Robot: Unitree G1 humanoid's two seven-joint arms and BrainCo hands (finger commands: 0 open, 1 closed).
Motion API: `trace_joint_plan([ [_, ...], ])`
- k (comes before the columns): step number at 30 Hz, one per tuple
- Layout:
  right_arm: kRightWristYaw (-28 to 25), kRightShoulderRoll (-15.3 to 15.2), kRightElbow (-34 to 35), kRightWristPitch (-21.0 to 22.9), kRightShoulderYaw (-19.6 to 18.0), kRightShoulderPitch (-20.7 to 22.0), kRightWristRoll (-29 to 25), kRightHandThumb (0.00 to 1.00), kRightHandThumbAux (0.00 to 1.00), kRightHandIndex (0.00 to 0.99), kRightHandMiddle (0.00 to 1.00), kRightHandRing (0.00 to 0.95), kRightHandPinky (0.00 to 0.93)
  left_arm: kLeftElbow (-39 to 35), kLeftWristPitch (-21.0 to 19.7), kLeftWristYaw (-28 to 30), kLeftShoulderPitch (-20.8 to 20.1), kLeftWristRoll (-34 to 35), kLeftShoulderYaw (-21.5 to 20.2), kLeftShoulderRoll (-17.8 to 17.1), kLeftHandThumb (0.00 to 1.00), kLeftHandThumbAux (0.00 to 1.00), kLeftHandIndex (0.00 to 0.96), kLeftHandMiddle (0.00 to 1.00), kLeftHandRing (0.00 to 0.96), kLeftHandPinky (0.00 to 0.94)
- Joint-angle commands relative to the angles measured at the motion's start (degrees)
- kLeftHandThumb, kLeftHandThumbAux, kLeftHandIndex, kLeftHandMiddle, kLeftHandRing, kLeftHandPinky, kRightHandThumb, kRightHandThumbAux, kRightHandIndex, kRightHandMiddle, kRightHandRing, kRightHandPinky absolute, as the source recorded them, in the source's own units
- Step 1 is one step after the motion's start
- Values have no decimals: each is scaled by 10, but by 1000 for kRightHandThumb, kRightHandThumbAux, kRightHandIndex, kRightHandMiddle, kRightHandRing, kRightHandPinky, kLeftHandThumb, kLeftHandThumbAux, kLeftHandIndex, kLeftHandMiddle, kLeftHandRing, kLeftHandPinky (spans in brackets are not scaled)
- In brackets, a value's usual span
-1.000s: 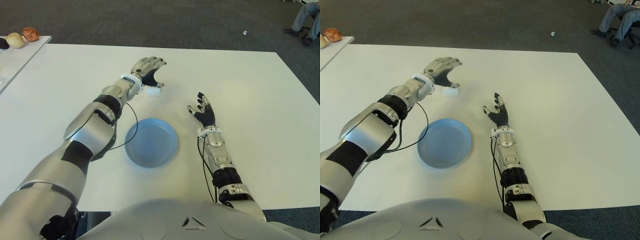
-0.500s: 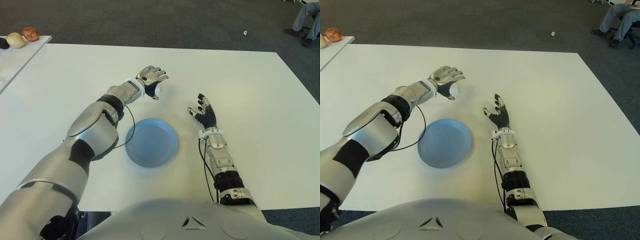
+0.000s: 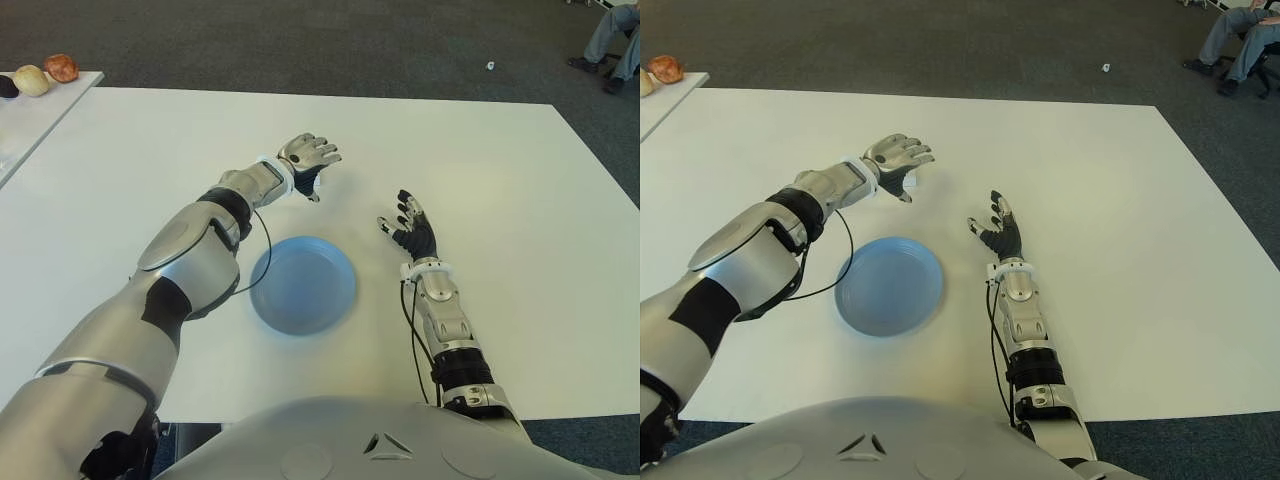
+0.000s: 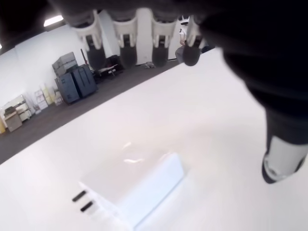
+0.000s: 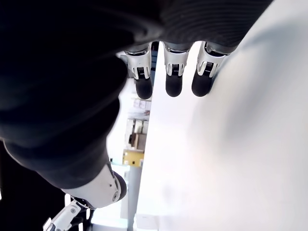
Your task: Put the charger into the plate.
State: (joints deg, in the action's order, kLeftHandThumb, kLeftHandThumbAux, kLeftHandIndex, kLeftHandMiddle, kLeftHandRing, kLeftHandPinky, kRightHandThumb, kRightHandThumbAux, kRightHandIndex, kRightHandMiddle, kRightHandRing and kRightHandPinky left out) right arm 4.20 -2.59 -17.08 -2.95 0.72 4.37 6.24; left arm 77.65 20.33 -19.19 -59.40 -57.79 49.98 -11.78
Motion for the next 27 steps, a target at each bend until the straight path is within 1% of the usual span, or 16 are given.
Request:
trace_joint_plan([
  [1, -4, -6, 2, 21, -6, -18, -4, 0, 839, 10, 7, 13, 63, 8, -1, 29, 20, 10, -7, -3, 0, 581, 0, 0, 0, 0],
  [6, -9, -8, 16, 23, -7, -28, -6, 0, 839, 10, 11, 16, 67, 11, -14, 66, 31, 25, -19, 0, 0, 568, 0, 0, 0, 0],
  [15, -17, -8, 37, 30, -9, -41, -10, 0, 836, 11, 12, 18, 66, 10, -29, 103, 41, 46, -39, 5, 0, 537, 0, 0, 0, 0],
  [27, -24, -8, 56, 39, -14, -54, -17, 0, 842, 9, 12, 17, 64, 11, -48, 118, 59, 69, -60, 12, 0, 500, 0, 0, 0, 0],
])
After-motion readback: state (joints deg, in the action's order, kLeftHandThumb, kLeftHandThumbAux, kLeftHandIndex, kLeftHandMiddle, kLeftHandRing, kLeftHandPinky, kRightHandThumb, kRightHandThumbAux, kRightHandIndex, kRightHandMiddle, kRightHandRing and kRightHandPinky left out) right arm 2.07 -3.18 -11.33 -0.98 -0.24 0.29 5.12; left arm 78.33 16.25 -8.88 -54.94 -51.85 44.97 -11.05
